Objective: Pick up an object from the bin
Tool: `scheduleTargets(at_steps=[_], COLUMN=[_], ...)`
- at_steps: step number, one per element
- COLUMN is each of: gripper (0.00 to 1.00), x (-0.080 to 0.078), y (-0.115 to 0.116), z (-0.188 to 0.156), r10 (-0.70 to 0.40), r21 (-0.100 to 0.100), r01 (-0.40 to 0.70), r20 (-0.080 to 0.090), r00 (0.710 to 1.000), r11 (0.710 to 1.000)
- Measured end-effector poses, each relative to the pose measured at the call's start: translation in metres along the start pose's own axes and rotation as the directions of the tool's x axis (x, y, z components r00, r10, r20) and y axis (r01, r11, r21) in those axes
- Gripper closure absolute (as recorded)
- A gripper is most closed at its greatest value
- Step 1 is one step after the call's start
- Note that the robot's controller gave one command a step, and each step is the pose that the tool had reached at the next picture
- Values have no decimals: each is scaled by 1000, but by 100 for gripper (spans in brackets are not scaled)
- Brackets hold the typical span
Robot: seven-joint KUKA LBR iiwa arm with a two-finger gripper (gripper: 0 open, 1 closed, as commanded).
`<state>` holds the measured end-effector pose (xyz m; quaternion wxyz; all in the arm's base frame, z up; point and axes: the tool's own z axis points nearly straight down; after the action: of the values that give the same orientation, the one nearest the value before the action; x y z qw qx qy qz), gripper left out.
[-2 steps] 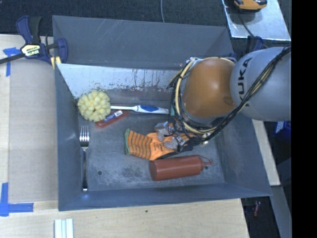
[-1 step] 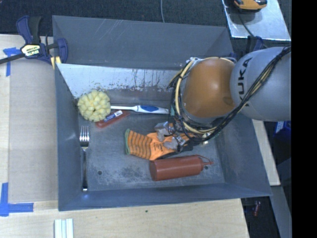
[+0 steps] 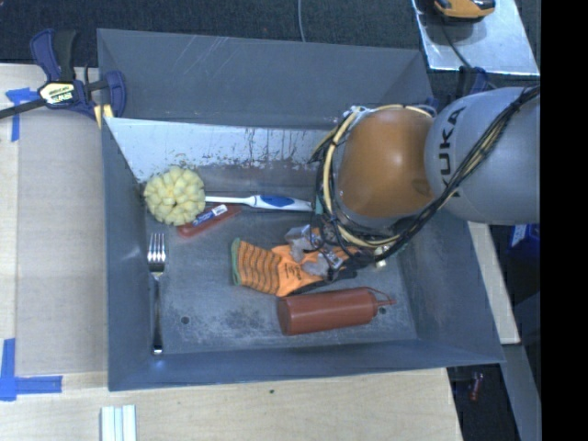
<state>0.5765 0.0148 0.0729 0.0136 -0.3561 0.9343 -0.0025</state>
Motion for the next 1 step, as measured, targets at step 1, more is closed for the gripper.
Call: scheduleTargets(at_steps=[1], gripper=[100], x=[-2], y=[-1], z=[1], r10=[-54], r21=[2], r01=[54], r20=[3], r00=[999], r11=[999])
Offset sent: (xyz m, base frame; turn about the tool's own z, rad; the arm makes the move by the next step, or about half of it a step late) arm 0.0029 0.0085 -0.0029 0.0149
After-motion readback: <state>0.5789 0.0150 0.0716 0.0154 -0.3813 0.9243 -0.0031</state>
